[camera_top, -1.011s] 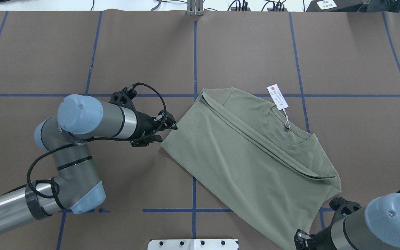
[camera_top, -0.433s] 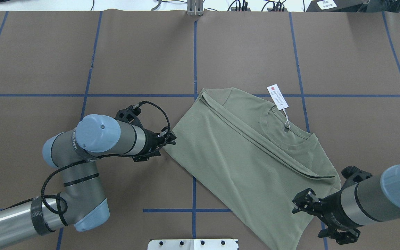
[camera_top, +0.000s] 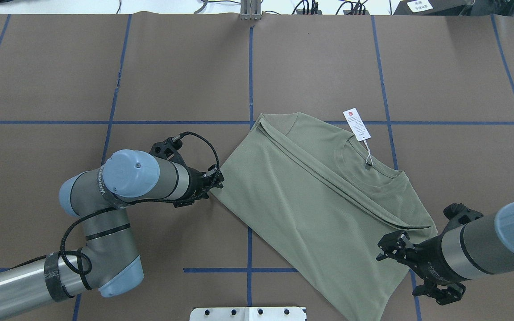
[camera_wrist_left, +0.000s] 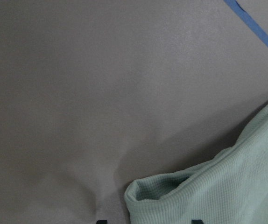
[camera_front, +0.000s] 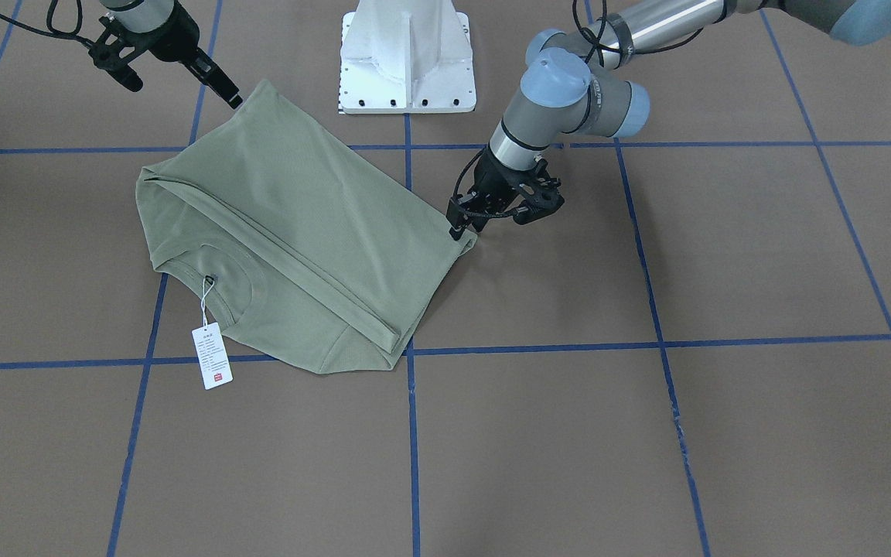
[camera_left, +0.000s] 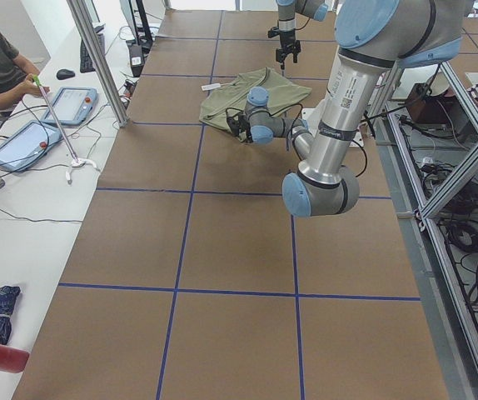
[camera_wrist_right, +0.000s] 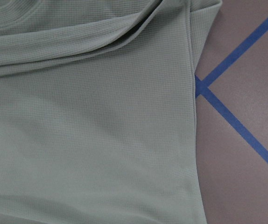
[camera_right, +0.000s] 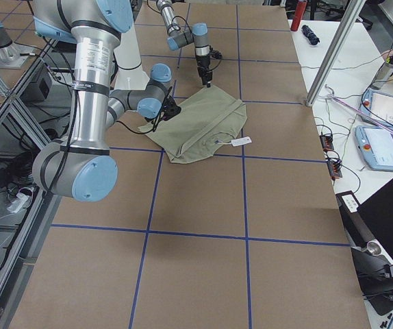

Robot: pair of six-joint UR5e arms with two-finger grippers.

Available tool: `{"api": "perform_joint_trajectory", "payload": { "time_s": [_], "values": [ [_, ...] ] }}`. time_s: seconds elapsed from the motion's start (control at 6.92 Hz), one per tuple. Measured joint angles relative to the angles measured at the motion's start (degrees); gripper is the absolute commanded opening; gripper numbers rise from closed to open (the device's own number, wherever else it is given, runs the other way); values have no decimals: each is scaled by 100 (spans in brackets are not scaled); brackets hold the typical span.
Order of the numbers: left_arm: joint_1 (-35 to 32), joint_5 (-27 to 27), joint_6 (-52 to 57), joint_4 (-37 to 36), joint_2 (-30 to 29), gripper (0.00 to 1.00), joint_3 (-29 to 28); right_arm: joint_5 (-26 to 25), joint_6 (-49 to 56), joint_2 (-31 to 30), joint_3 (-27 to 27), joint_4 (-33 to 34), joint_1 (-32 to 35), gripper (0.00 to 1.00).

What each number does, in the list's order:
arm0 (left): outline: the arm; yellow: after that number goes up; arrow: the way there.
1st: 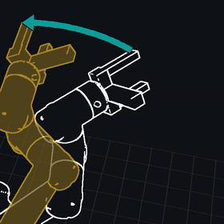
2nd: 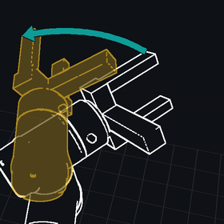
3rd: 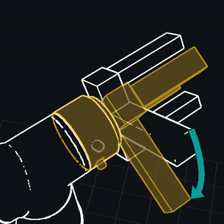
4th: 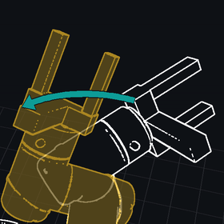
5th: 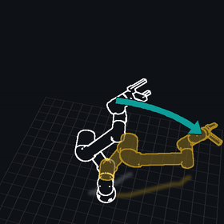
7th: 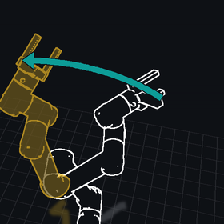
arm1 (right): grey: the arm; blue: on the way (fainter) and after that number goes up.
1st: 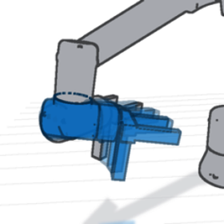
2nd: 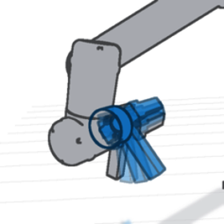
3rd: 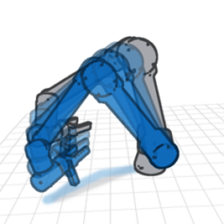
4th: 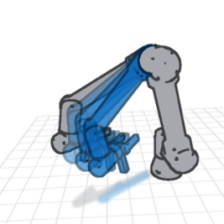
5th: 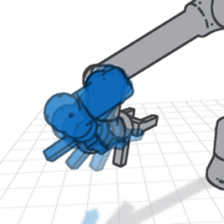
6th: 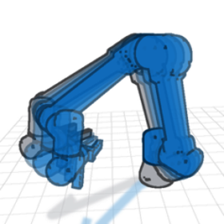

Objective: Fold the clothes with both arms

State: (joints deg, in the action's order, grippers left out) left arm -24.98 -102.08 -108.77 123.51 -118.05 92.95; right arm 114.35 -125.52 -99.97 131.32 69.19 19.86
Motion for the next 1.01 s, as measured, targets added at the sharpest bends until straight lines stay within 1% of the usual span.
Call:
{"api": "perform_joint_trajectory", "payload": {
  "time_s": [0.29,0.43,0.58,0.72,0.87,1.01],
  "values": [
    [-40,63,104,-2,18,0,13,0,5,-1,-1,1,7,100],
    [-156,64,527,-5,113,0,135,0,3,-3,-3,4,15,100],
    [-383,44,1263,-11,302,0,313,0,3,-4,-5,4,44,100],
    [-739,-56,1987,-3,440,0,351,0,7,-1,-5,1,100,100],
    [-1175,-290,2598,51,429,0,131,0,15,6,-6,-1,153,100],
    [-1577,-498,2977,178,149,0,-425,0,47,13,-11,-2,211,100]
  ]
}}
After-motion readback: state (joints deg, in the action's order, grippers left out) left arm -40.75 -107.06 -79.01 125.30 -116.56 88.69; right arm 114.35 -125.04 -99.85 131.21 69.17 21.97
